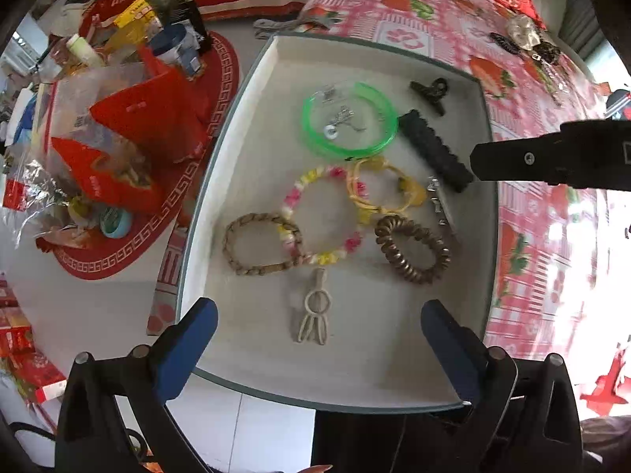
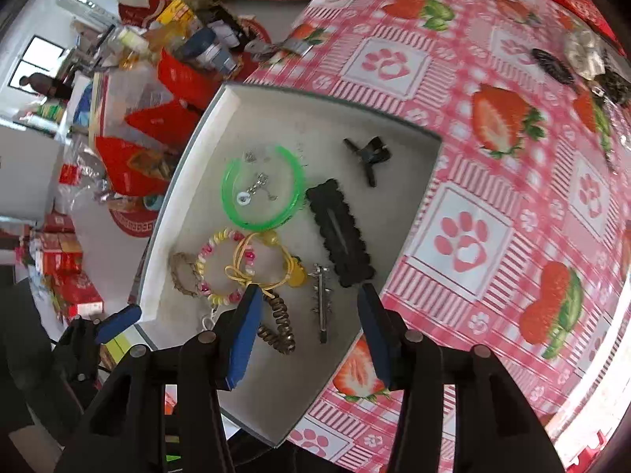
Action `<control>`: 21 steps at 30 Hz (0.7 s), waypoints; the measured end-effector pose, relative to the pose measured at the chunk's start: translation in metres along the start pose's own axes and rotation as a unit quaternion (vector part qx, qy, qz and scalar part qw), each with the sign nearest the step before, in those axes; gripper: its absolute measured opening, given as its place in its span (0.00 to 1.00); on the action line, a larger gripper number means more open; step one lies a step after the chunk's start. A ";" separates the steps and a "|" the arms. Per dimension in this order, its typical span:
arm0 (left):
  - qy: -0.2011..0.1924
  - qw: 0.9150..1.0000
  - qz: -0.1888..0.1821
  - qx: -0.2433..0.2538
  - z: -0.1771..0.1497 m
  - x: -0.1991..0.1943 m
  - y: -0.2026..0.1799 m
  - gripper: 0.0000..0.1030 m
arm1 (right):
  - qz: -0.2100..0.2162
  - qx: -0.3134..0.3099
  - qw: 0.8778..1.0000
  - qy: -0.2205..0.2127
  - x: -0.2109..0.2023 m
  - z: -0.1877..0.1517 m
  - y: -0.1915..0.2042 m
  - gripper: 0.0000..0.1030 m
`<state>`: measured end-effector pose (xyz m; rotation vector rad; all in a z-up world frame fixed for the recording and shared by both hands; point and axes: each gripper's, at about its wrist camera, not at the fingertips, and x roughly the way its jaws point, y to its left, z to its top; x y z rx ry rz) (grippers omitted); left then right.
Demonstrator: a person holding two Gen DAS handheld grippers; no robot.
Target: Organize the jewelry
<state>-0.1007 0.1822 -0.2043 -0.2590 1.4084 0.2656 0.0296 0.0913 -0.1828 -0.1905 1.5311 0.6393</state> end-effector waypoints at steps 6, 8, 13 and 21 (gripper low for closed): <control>-0.003 1.000 0.002 0.012 0.003 -0.017 -0.003 1.00 | -0.020 0.010 1.000 -0.004 -0.016 -0.004 -0.007 0.59; -0.007 1.000 0.007 0.016 0.006 -0.022 0.000 1.00 | -0.022 0.009 1.000 -0.003 -0.024 -0.010 -0.008 0.64; -0.015 1.000 0.010 0.012 0.011 -0.037 0.006 1.00 | -0.054 -0.013 0.998 0.002 -0.039 -0.021 -0.001 0.67; -0.048 0.999 0.010 0.016 0.012 -0.069 0.008 1.00 | -0.068 -0.025 0.997 -0.023 -0.069 -0.031 0.010 0.79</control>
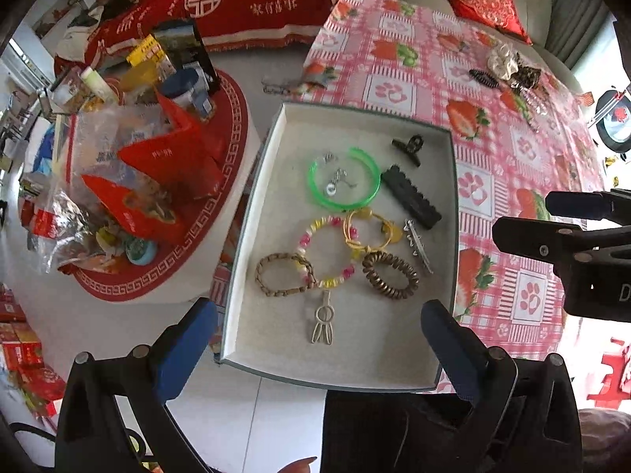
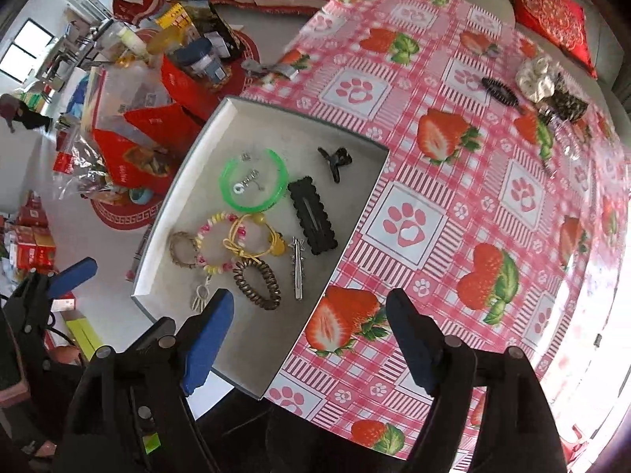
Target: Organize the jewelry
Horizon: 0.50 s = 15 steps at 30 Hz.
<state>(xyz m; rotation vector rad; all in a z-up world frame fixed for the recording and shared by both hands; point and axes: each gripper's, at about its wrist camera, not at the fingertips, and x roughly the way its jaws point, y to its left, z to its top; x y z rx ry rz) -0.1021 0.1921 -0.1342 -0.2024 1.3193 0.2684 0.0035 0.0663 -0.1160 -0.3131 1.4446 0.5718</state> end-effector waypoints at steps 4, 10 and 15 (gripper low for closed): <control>-0.017 1.000 -0.002 0.007 0.001 -0.018 0.002 1.00 | -0.009 -0.007 1.000 -0.018 -0.019 0.000 0.005 0.80; -0.025 1.000 -0.010 -0.002 0.005 -0.040 0.009 1.00 | -0.021 -0.015 0.998 -0.049 -0.046 0.000 0.011 0.80; -0.037 0.999 -0.004 0.001 0.009 -0.052 0.011 1.00 | -0.025 -0.008 0.997 -0.074 -0.064 0.000 0.011 0.81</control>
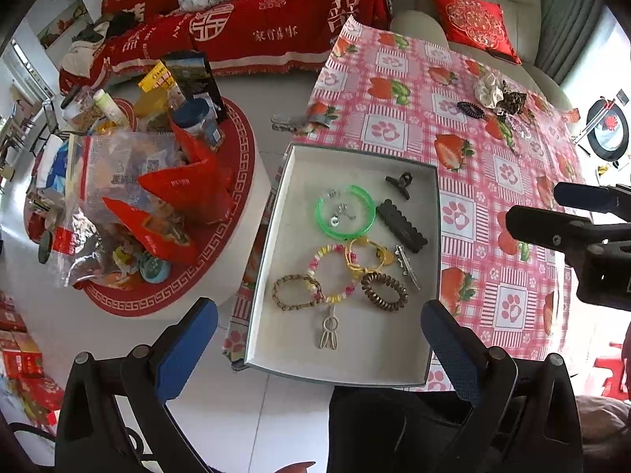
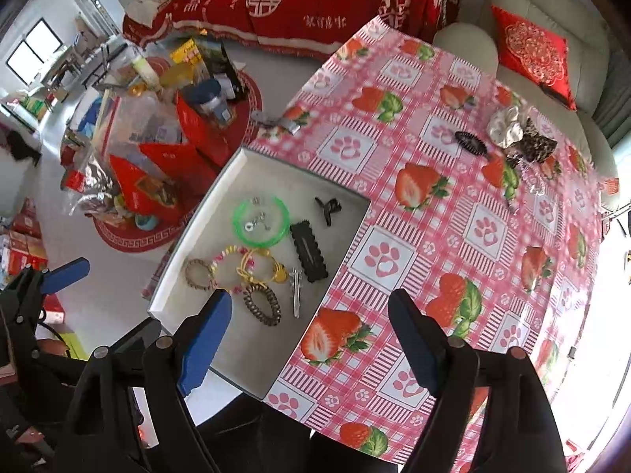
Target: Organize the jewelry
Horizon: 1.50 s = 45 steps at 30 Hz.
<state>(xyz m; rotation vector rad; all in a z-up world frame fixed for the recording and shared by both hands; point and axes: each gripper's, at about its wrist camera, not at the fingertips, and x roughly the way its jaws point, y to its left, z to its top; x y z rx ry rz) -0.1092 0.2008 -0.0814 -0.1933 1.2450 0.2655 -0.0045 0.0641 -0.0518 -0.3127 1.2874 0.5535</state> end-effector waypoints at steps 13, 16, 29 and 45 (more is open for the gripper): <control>-0.021 0.999 0.015 0.030 0.009 -0.016 -0.010 1.00 | -0.038 0.019 0.999 -0.028 -0.022 -0.001 -0.003 0.82; -0.022 0.999 0.014 0.032 0.010 -0.017 -0.011 1.00 | -0.042 0.024 0.998 -0.028 -0.024 -0.004 -0.003 0.82; -0.020 0.999 0.015 0.035 0.011 -0.018 -0.013 1.00 | -0.051 0.031 0.998 -0.015 -0.023 -0.011 -0.005 0.82; -0.014 0.999 0.019 0.034 0.006 -0.015 -0.010 1.00 | -0.051 0.033 0.998 -0.007 -0.020 -0.015 -0.003 0.82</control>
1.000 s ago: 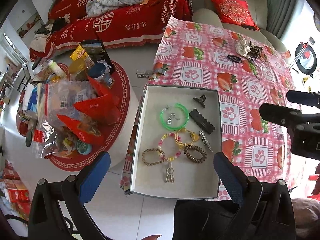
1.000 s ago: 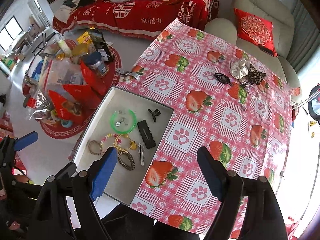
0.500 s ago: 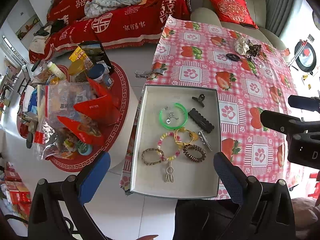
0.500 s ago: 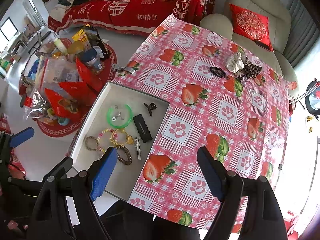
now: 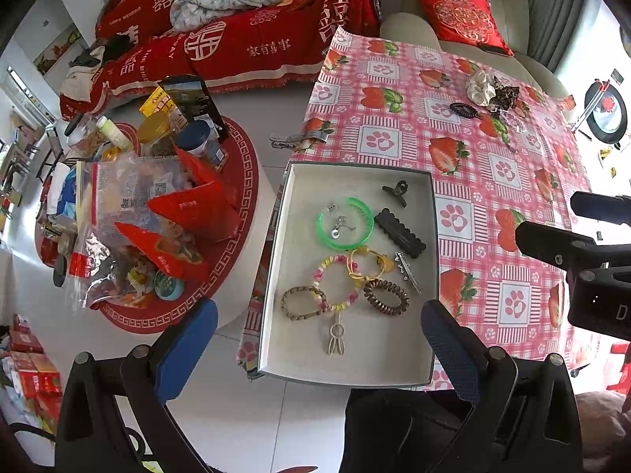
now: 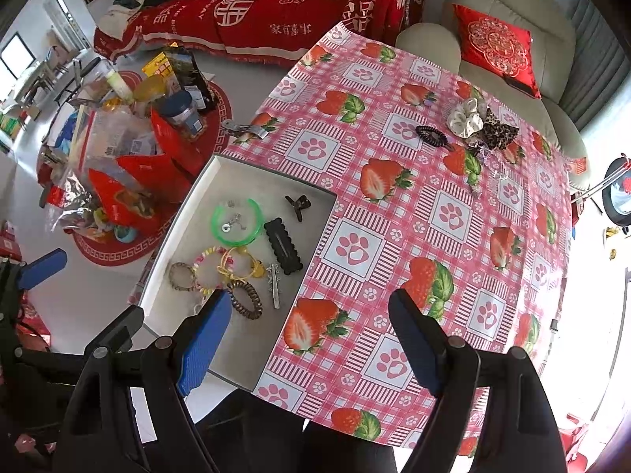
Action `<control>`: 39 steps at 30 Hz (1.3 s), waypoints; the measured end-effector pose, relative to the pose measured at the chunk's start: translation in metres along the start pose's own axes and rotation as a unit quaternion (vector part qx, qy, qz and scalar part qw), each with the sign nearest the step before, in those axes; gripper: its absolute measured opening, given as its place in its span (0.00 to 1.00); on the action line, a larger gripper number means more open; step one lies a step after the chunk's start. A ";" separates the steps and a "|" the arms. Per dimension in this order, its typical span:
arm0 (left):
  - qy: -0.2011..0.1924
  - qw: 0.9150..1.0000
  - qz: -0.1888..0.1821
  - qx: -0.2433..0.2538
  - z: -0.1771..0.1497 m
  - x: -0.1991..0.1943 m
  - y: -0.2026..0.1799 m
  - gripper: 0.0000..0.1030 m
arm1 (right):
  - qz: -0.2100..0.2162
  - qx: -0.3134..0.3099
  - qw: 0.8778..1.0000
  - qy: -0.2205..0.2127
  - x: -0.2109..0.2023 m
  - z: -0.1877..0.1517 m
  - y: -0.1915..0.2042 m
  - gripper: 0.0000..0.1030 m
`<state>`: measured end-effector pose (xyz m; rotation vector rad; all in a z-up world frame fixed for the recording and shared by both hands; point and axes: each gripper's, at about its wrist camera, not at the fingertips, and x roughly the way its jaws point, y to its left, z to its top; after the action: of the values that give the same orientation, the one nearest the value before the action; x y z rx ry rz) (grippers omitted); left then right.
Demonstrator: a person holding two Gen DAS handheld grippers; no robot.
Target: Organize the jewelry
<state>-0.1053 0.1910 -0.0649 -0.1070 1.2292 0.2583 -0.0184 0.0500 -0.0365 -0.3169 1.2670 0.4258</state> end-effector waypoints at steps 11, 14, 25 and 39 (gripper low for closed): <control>0.001 1.000 0.002 -0.002 -0.002 0.000 0.002 1.00 | 0.002 -0.001 1.000 0.002 0.001 -0.003 0.002 0.82; 0.001 1.000 0.001 -0.001 -0.002 0.000 0.002 1.00 | 0.002 -0.001 1.000 0.002 0.001 -0.003 0.003 0.82; 0.001 1.000 0.001 -0.001 -0.003 0.000 0.002 1.00 | 0.001 0.002 1.000 0.002 0.001 -0.003 0.005 0.82; 0.001 1.000 0.002 0.000 -0.003 0.000 0.002 1.00 | 0.001 0.001 1.000 0.002 0.001 -0.002 0.004 0.82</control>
<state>-0.1086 0.1924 -0.0660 -0.1060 1.2321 0.2614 -0.0223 0.0530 -0.0382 -0.3143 1.2719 0.4256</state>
